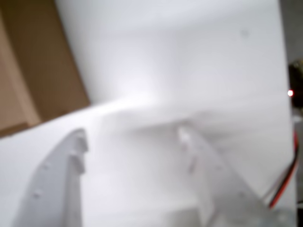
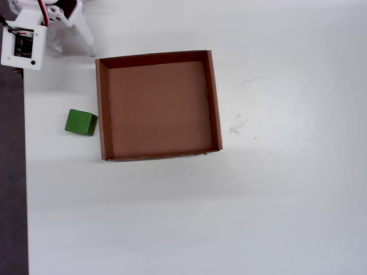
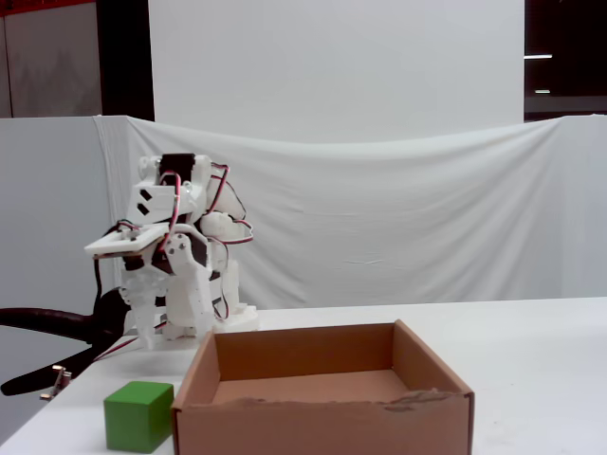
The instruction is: Grasp a green cube and put it in a box.
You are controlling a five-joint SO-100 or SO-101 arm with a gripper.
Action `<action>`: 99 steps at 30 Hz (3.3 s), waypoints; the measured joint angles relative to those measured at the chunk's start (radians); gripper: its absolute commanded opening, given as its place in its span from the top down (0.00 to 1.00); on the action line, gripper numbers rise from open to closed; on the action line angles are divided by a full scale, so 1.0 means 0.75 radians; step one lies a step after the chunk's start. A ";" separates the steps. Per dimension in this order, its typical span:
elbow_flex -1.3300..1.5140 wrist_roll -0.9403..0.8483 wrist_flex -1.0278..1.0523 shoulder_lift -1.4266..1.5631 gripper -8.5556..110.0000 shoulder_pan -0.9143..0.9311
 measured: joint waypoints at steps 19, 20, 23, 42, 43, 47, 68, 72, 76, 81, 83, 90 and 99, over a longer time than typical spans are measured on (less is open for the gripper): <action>0.000 0.020 -0.037 0.000 0.71 0.000; 0.000 0.020 -0.051 0.000 0.71 0.000; 0.002 0.020 -0.094 -0.004 0.71 0.000; -0.321 -0.781 -0.344 -0.530 0.72 0.151; -0.368 -0.834 -0.358 -0.593 0.72 0.141; -0.528 -1.082 -0.415 -0.812 0.71 0.090; -0.640 -1.745 -0.924 -1.352 0.70 -0.106; -0.785 -1.745 -0.812 -1.452 0.70 -0.145; -0.871 -1.745 -0.742 -1.540 0.70 -0.153; -0.978 -1.753 -0.683 -1.661 0.70 -0.155; -1.025 -1.759 -0.677 -1.714 0.70 -0.155; -1.223 -1.792 -0.636 -1.884 0.70 -0.153; -1.383 -1.874 -0.654 -2.066 0.70 -0.145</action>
